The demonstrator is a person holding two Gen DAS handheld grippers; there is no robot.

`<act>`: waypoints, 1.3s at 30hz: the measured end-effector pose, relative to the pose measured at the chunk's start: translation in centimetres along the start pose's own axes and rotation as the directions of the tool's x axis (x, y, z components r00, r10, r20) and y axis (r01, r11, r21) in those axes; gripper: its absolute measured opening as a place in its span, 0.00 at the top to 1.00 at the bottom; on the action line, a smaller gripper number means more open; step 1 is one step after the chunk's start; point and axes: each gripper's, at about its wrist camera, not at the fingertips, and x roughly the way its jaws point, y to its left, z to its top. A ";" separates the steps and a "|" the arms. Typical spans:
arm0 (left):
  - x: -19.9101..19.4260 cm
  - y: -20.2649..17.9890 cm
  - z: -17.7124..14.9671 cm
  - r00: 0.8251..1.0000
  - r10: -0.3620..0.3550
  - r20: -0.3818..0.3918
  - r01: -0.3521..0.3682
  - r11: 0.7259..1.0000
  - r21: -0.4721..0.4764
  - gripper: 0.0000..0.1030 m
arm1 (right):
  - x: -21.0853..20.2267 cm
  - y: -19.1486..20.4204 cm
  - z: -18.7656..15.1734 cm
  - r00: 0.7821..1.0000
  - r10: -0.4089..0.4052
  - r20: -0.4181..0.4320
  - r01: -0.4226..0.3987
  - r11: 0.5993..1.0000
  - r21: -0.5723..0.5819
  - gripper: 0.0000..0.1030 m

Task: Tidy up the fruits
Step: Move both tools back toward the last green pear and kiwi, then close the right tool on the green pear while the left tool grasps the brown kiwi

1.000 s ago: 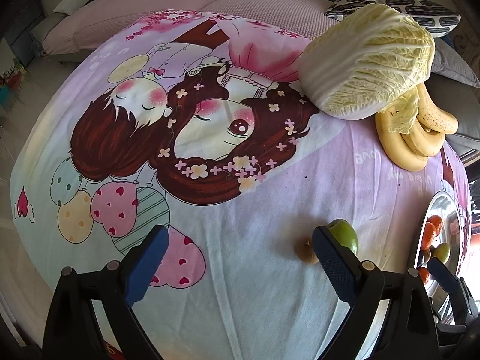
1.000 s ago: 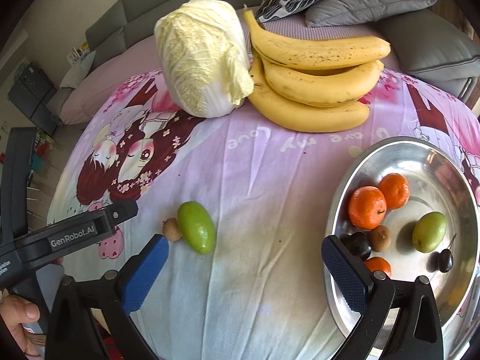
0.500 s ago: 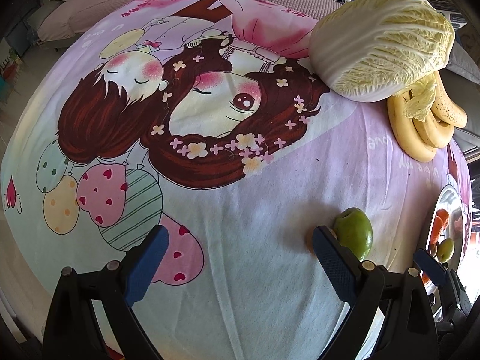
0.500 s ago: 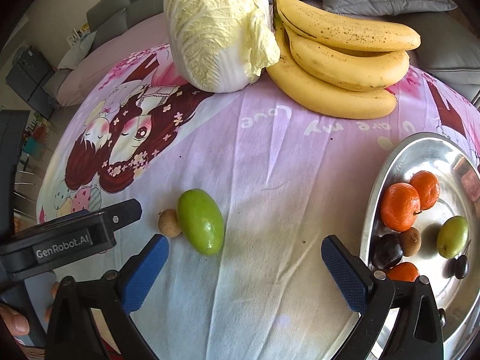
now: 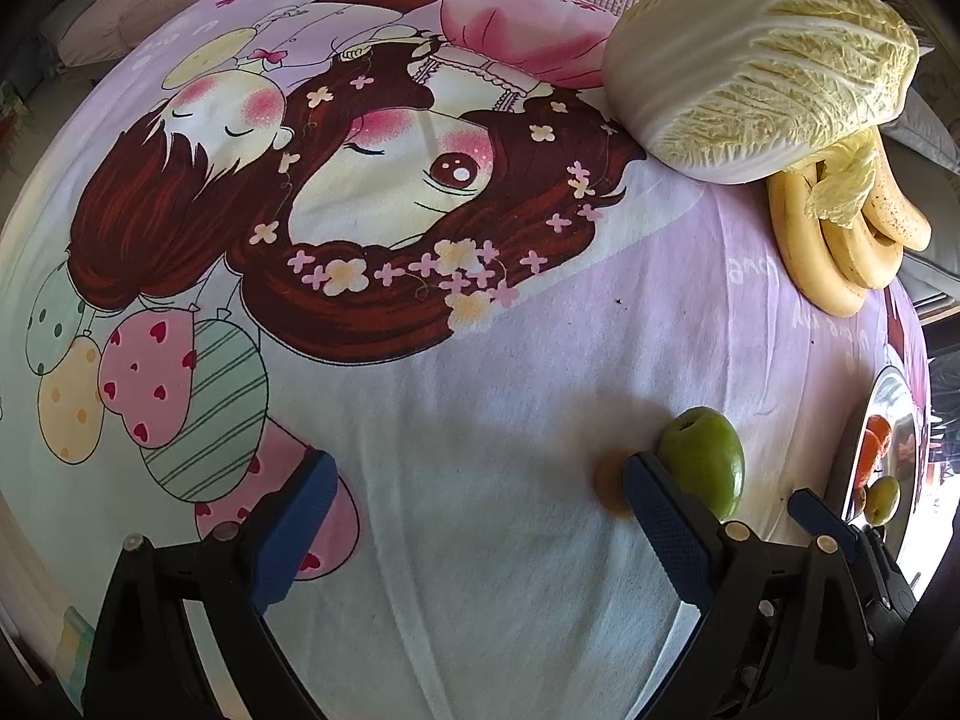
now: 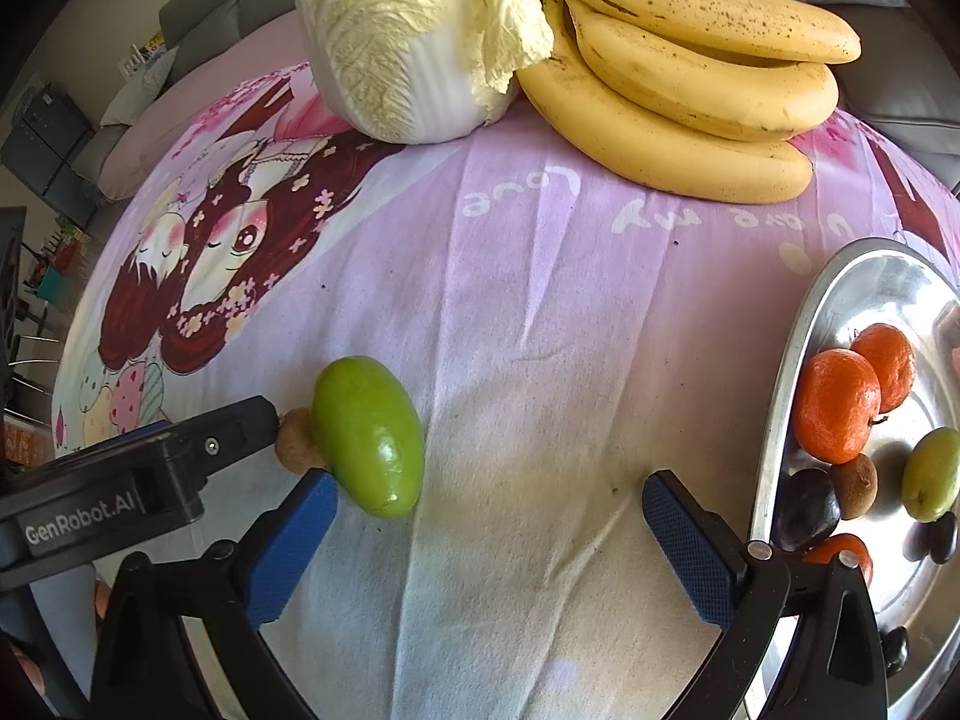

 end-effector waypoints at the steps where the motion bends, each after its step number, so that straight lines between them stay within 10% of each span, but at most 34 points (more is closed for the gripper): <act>1: 0.1 0.1 0.0 1.000 0.002 -0.001 -0.002 1.000 0.002 0.03 | 0.0 0.0 0.1 1.000 0.004 0.002 -0.004 1.000 -0.001 0.00; 26: -0.8 -0.6 1.8 0.998 -0.063 0.026 0.064 0.997 -0.044 0.03 | -1.2 1.9 0.8 0.995 0.015 0.100 -0.003 0.993 -0.119 0.01; 39: -1.1 -1.1 1.4 0.994 -0.111 0.013 0.111 0.992 -0.067 0.03 | -0.7 2.8 0.7 0.995 0.037 0.093 -0.024 0.990 -0.139 0.44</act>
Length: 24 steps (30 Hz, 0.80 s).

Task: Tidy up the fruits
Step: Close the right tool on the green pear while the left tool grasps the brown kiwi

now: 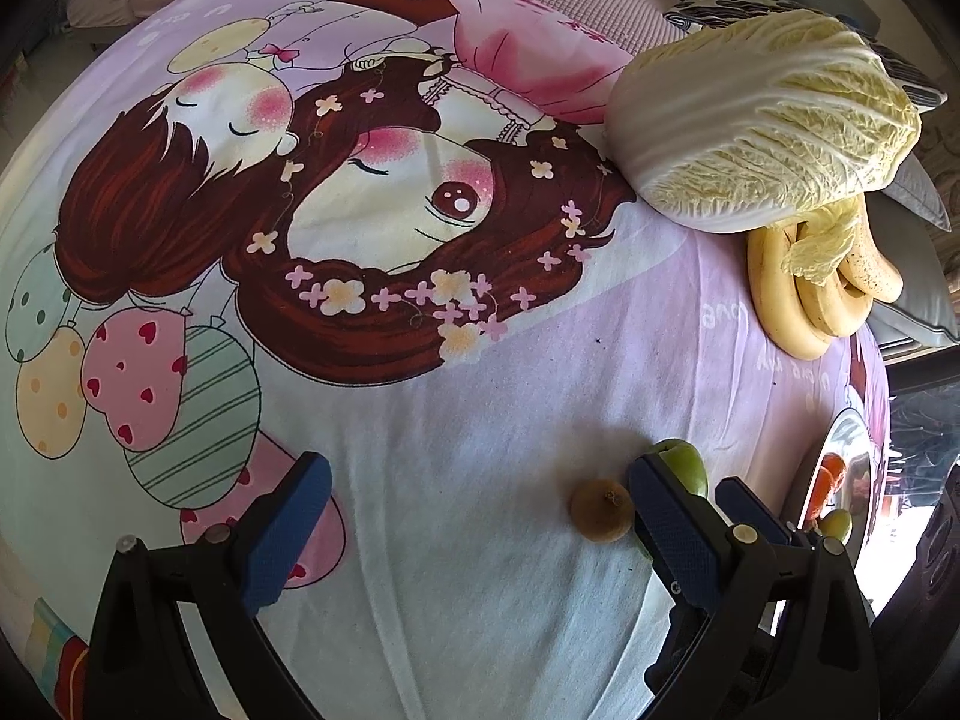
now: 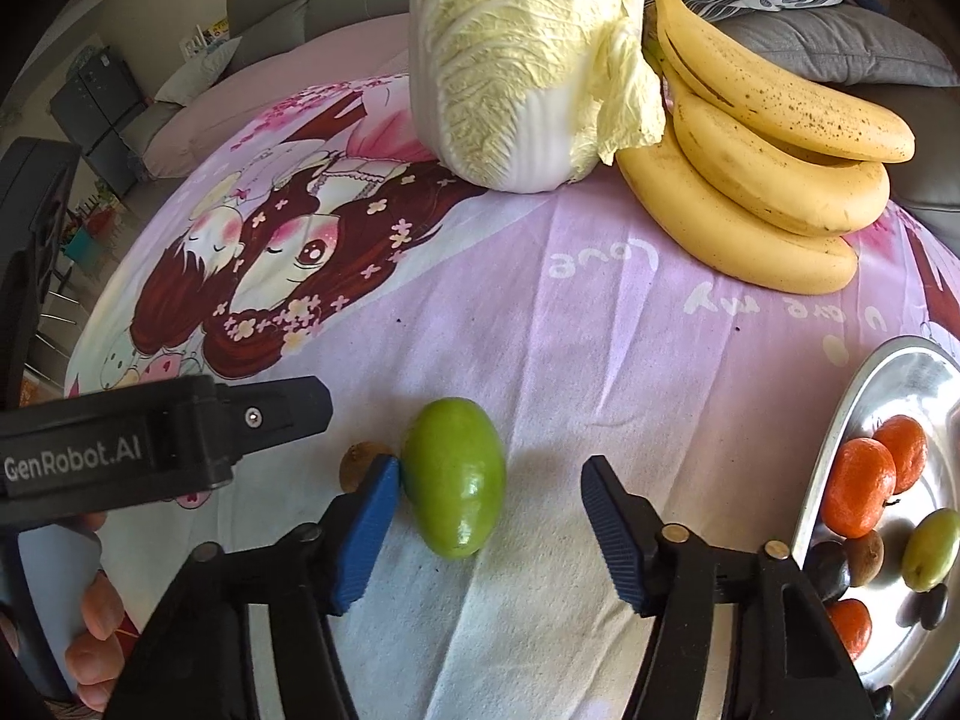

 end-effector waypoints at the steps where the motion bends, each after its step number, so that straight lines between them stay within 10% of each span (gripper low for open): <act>1: 0.1 0.0 -0.1 1.000 0.004 0.001 -0.004 1.000 -0.004 0.03 | 0.0 0.1 0.0 1.000 0.001 -0.001 -0.001 1.000 -0.003 0.49; 9: 0.3 -0.4 -0.3 0.999 -0.043 -0.026 0.043 0.999 0.003 0.05 | 0.1 0.3 -0.1 1.000 -0.013 -0.009 0.013 1.000 -0.009 0.62; 24: 2.9 -6.3 -1.8 0.984 -0.136 -0.117 0.148 0.984 0.101 0.62 | -0.9 -2.0 -0.8 0.999 -0.035 -0.028 0.037 0.997 0.065 0.62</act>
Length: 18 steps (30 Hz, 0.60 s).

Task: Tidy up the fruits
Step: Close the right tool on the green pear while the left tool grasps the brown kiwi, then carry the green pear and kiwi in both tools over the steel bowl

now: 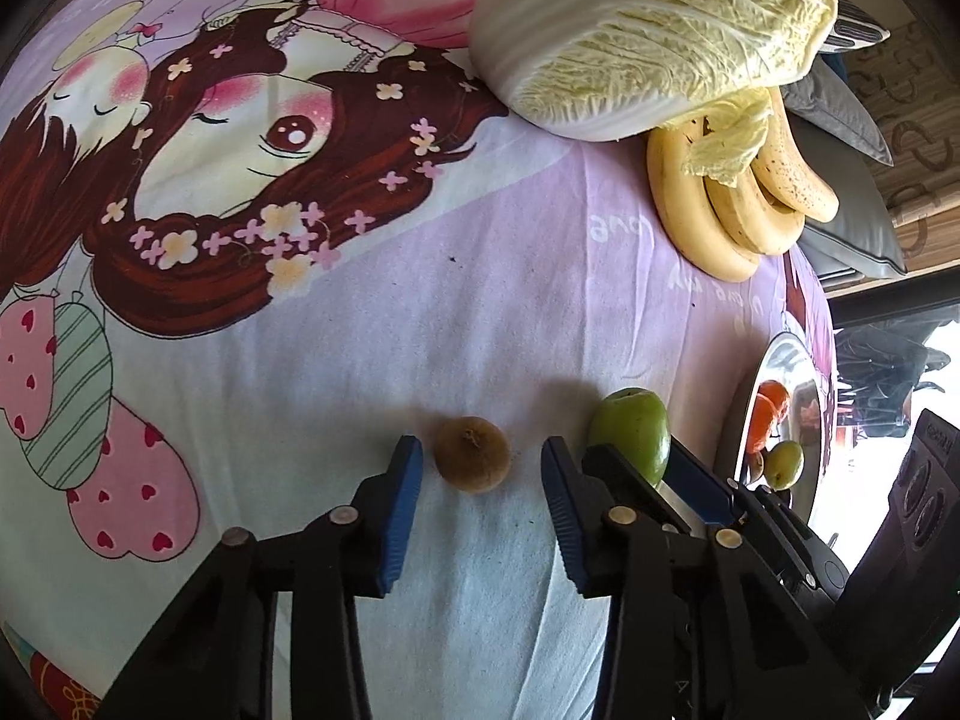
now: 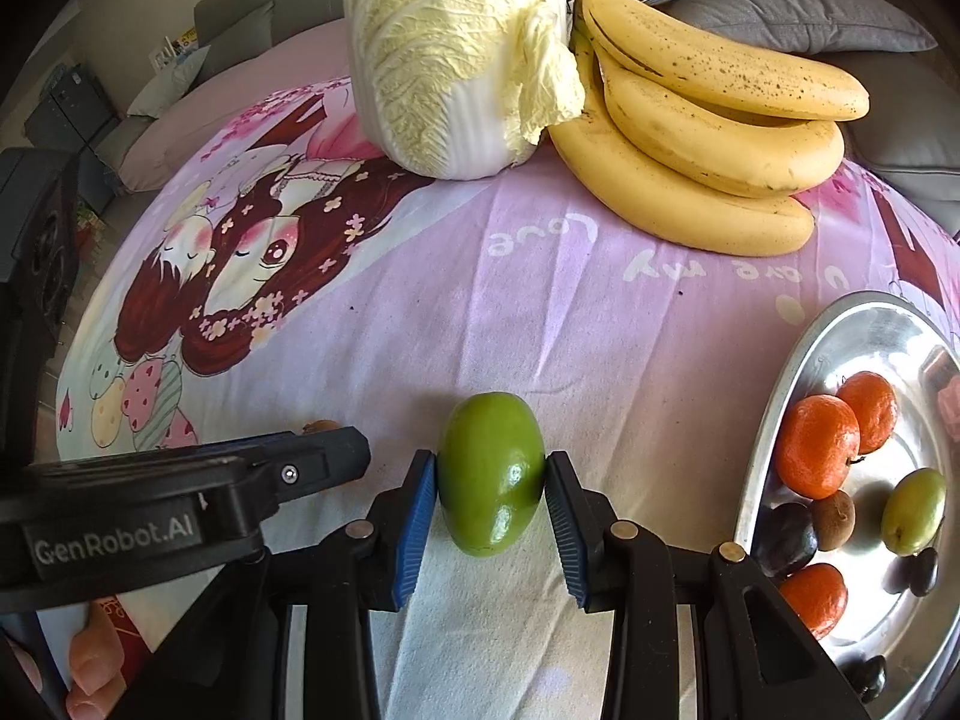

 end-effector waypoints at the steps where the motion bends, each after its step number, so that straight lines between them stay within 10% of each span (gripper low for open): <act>1: 0.3 -0.4 -0.1 1.000 0.001 -0.003 -0.001 1.000 0.005 0.65 | 0.0 -0.1 0.0 1.000 0.000 -0.001 0.000 1.000 0.003 0.62; 18: 0.9 -4.8 -0.8 0.999 0.007 0.041 -0.007 1.000 0.009 0.74 | -1.8 -0.8 -0.5 1.000 0.012 0.014 -0.012 0.999 0.043 0.62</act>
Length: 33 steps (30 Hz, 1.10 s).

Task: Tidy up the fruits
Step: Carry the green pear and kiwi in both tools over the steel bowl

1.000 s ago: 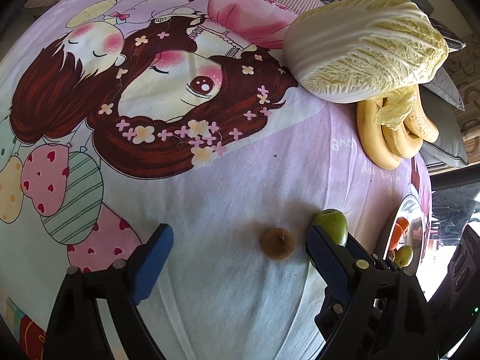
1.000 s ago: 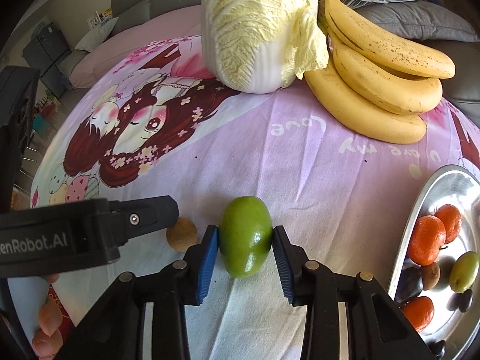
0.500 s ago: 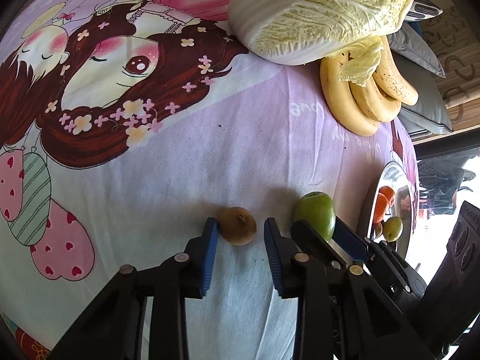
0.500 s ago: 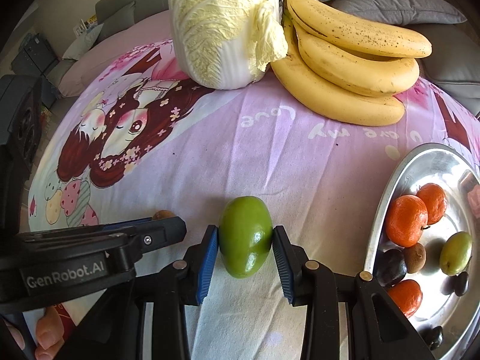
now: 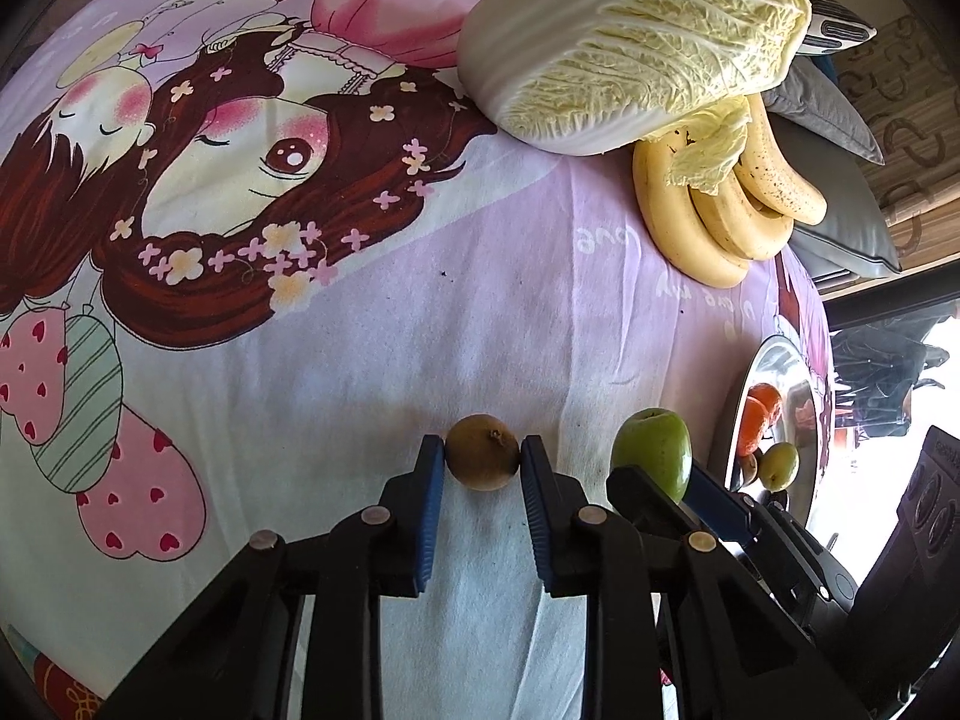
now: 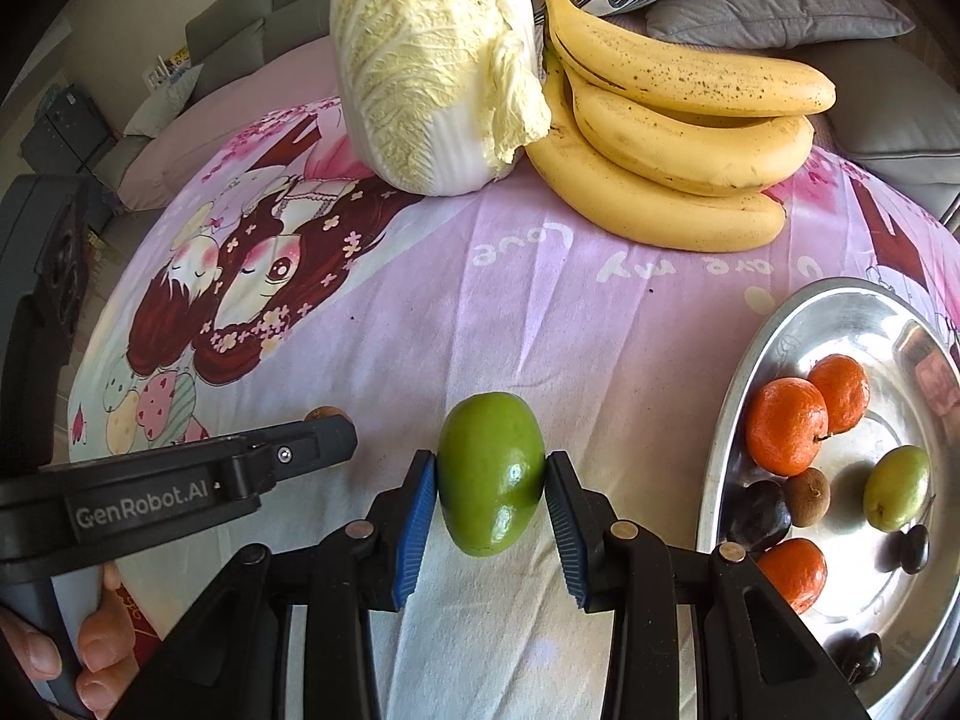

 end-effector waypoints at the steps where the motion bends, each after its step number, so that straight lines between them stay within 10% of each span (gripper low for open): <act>1: 0.1 -0.2 0.0 1.000 0.001 0.000 -0.001 1.000 0.000 0.74 | 0.1 -0.1 -0.1 1.000 0.001 -0.006 -0.001 1.000 0.005 0.62; 33: -3.5 -2.1 0.4 1.000 -0.011 0.011 0.010 0.997 0.076 0.74 | -4.8 -5.1 -0.1 0.999 0.018 0.046 -0.026 0.986 0.164 0.62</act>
